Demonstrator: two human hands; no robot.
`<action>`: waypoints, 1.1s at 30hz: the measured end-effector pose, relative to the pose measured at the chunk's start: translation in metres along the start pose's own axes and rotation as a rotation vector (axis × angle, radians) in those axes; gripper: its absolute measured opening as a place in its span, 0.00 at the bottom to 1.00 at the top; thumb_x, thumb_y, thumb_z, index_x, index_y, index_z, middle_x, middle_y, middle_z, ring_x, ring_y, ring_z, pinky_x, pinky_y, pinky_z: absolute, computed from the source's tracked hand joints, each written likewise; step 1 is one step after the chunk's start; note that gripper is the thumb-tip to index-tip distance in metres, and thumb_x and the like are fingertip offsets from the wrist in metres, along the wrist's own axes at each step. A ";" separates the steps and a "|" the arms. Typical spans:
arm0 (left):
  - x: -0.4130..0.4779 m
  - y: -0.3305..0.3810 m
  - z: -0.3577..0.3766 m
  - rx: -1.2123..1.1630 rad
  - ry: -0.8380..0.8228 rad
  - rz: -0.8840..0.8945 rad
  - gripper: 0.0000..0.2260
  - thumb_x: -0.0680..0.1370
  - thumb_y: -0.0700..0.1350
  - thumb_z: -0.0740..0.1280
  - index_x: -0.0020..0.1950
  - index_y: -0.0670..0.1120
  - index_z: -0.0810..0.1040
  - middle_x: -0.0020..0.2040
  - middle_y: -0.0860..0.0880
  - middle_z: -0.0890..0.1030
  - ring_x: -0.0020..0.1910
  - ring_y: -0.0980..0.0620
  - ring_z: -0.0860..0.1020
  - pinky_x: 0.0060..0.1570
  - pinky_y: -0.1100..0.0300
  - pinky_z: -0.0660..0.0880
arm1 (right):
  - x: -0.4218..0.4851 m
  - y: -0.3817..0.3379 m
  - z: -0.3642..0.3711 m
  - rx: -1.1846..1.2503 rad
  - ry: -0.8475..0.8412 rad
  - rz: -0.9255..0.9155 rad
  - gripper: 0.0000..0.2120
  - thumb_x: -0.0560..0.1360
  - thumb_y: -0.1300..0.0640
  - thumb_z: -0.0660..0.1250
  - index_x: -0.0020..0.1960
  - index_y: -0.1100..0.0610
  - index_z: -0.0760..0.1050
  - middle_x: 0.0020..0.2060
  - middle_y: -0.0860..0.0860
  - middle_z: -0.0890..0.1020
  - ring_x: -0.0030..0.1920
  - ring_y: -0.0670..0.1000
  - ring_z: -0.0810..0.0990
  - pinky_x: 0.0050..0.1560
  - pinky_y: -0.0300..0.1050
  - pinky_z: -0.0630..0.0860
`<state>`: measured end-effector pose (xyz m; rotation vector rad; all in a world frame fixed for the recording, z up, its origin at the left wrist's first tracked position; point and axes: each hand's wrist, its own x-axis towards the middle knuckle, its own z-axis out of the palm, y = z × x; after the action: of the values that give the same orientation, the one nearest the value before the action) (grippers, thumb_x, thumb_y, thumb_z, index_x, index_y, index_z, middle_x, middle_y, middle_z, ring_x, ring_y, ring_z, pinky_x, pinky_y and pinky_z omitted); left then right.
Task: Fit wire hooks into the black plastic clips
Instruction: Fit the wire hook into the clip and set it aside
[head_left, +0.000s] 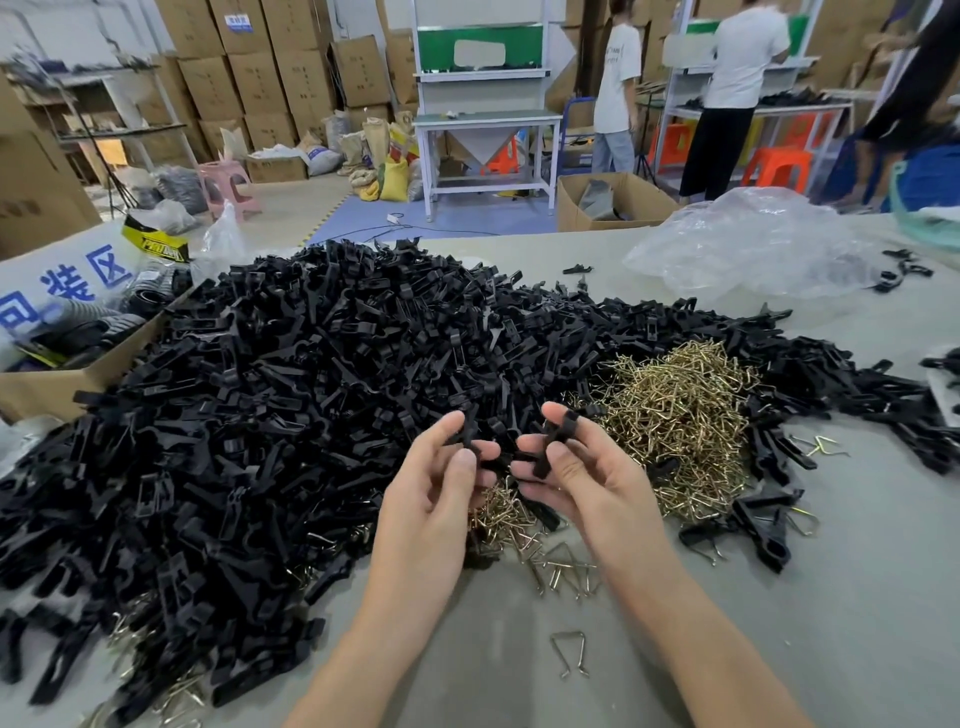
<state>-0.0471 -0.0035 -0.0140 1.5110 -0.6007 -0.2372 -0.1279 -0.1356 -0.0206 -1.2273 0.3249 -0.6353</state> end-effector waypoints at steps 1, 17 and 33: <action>0.001 0.000 -0.001 -0.021 0.003 -0.019 0.14 0.83 0.40 0.61 0.65 0.55 0.75 0.52 0.55 0.85 0.48 0.57 0.83 0.50 0.66 0.77 | 0.001 0.001 0.000 0.057 0.010 0.033 0.17 0.82 0.66 0.60 0.66 0.49 0.75 0.50 0.55 0.87 0.49 0.54 0.87 0.46 0.42 0.82; 0.002 0.002 0.000 -0.132 -0.001 -0.079 0.14 0.81 0.38 0.67 0.60 0.56 0.80 0.53 0.55 0.85 0.54 0.56 0.83 0.54 0.66 0.78 | 0.005 0.009 -0.002 0.144 -0.040 0.170 0.15 0.74 0.65 0.70 0.59 0.54 0.82 0.46 0.54 0.86 0.51 0.53 0.86 0.46 0.46 0.83; -0.004 0.006 0.003 0.059 -0.005 0.008 0.09 0.79 0.40 0.69 0.52 0.53 0.84 0.44 0.52 0.85 0.43 0.52 0.82 0.44 0.67 0.77 | -0.003 0.005 0.002 -0.081 -0.122 0.048 0.18 0.77 0.64 0.71 0.61 0.45 0.81 0.44 0.45 0.86 0.45 0.46 0.85 0.47 0.38 0.81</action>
<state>-0.0537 -0.0035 -0.0090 1.5646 -0.6220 -0.2185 -0.1279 -0.1313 -0.0250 -1.3260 0.2793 -0.5073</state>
